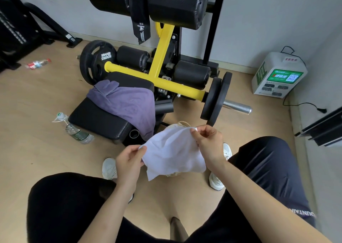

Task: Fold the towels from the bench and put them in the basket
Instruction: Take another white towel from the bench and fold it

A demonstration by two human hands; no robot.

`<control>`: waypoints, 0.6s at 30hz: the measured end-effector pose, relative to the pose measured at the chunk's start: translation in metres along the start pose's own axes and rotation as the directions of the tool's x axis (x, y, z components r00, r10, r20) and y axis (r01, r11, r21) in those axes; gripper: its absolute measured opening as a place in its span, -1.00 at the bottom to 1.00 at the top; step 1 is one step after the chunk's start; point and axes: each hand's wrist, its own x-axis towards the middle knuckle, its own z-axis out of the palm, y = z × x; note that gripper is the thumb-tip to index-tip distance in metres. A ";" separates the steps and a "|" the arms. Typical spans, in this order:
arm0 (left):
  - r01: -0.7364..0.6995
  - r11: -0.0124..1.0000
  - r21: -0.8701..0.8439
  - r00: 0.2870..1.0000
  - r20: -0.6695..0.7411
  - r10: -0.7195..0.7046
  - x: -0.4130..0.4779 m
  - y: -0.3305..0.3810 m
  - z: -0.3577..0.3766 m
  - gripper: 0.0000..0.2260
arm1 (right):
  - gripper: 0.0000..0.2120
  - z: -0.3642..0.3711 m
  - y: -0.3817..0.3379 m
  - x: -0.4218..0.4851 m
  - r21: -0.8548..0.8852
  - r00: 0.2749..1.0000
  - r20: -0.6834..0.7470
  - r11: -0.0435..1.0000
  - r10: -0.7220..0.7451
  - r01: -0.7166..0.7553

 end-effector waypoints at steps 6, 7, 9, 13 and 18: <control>0.036 0.999 -0.033 0.986 -0.159 -0.041 0.022 -0.004 -0.017 -0.90 | -0.85 -0.020 -0.002 0.027 -0.026 0.985 -0.157 0.996 0.076 -0.081; 0.036 0.999 -0.033 0.985 -0.166 -0.041 0.024 -0.004 -0.018 -0.88 | -0.84 -0.022 -0.003 0.030 -0.028 0.983 -0.166 0.996 0.079 -0.085; 0.045 0.998 -0.035 0.985 -0.166 -0.050 0.026 -0.004 -0.017 -0.88 | -0.83 -0.024 -0.002 0.033 -0.058 0.984 -0.163 0.995 0.071 -0.082; 0.075 0.995 -0.066 0.981 -0.173 -0.085 0.028 -0.007 -0.019 -0.90 | -0.85 -0.021 0.000 0.030 -0.089 0.983 -0.172 0.993 0.066 -0.082; 0.097 0.991 -0.088 0.980 -0.165 -0.111 0.023 -0.005 -0.016 -0.87 | -0.88 -0.014 0.000 0.023 -0.079 0.988 -0.134 0.993 0.082 -0.093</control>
